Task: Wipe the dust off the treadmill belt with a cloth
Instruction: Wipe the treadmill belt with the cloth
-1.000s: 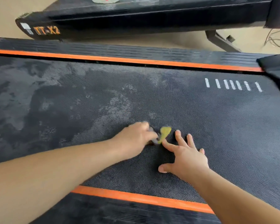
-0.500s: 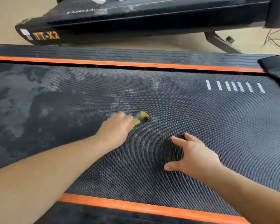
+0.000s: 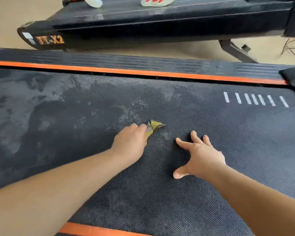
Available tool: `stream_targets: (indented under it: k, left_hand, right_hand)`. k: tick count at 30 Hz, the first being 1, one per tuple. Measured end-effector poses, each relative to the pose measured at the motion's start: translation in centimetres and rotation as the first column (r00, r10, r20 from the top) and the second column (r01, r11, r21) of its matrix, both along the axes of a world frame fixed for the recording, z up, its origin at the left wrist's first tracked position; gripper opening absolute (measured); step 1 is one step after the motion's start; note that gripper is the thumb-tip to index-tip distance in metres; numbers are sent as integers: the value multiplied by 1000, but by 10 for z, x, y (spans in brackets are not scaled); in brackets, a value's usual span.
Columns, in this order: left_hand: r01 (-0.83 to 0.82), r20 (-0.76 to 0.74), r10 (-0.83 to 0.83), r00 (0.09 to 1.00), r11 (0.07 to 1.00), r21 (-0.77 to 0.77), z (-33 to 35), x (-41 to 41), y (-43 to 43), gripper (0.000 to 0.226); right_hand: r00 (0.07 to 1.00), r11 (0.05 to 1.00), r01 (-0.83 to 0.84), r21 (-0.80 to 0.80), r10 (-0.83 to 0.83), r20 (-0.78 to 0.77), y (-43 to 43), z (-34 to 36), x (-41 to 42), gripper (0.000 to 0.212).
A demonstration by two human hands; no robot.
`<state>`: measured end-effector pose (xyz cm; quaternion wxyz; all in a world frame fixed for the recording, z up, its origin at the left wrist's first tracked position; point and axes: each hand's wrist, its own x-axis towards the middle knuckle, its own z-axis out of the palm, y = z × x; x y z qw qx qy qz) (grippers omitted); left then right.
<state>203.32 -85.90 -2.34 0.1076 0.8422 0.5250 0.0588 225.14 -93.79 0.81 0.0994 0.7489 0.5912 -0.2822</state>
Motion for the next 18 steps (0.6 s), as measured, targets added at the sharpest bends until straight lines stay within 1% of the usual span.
stream_targets:
  k: [1, 2, 3, 4, 5, 6, 8, 9, 10, 11, 13, 14, 15, 16, 17, 18]
  left_hand:
    - [84, 36, -82, 996, 995, -54, 2, 11, -9, 33]
    - [235, 59, -231, 971, 969, -71, 0, 23, -23, 38]
    - [367, 43, -365, 930, 927, -75, -2, 31, -35, 37]
    - [431, -6, -433, 902, 899, -79, -6, 32, -36, 32]
    - [423, -36, -425, 904, 904, -60, -6, 30, -27, 27]
    - [347, -56, -349, 936, 937, -40, -6, 26, -14, 24]
    - [124, -66, -125, 990, 992, -17, -3, 17, 10, 23]
    - [50, -93, -53, 994, 998, -28, -1, 17, 14, 24]
    - [44, -117, -48, 992, 998, -34, 1, 22, 10, 29]
    - [91, -115, -95, 989, 995, -39, 2, 30, 0, 38]
    - [300, -62, -304, 951, 952, -60, 1, 45, -36, 54]
    - [384, -50, -388, 920, 920, -76, 0, 47, -48, 58]
    - [432, -44, -437, 898, 898, -86, -2, 46, -47, 59]
    - [440, -41, -444, 895, 894, -89, -3, 41, -38, 56]
    - [393, -65, -399, 915, 915, -89, -4, 35, -24, 51]
    - [310, -92, -316, 944, 948, -74, -6, 29, -9, 45]
  right_hand:
    - [1000, 1000, 0, 3, 0, 1, 0, 0, 0, 127]
    - [1000, 1000, 0, 11, 0, 1, -1, 0, 0, 127]
    - [1000, 1000, 0, 20, 0, -2, -2, -2, 1, 127]
    - [1000, 1000, -2, 24, 2, -2, -3, -3, 1, 126]
    - [1000, 1000, -9, 22, 9, 1, -4, -2, 2, 126]
    - [1000, 1000, -19, 18, 19, 4, -4, -2, 2, 125]
    - [1000, 1000, -27, 17, 26, 8, -5, -2, 4, 125]
    - [1000, 1000, -26, 16, 26, 7, -5, -3, 4, 125]
    - [1000, 1000, -25, 16, 25, 6, -5, -2, 4, 124]
    - [1000, 1000, -26, 18, 26, 7, -5, -2, 4, 125]
    - [999, 999, -30, 27, 30, 11, -5, -4, 5, 125]
    - [999, 999, -35, 30, 34, 14, -5, -5, 5, 125]
    - [999, 999, -39, 31, 38, 17, -5, -5, 5, 125]
    - [999, 999, -42, 28, 41, 19, -5, -4, 6, 125]
    - [999, 999, -44, 28, 44, 19, -5, -5, 6, 125]
    - [999, 999, -41, 31, 41, 16, -4, -5, 6, 125]
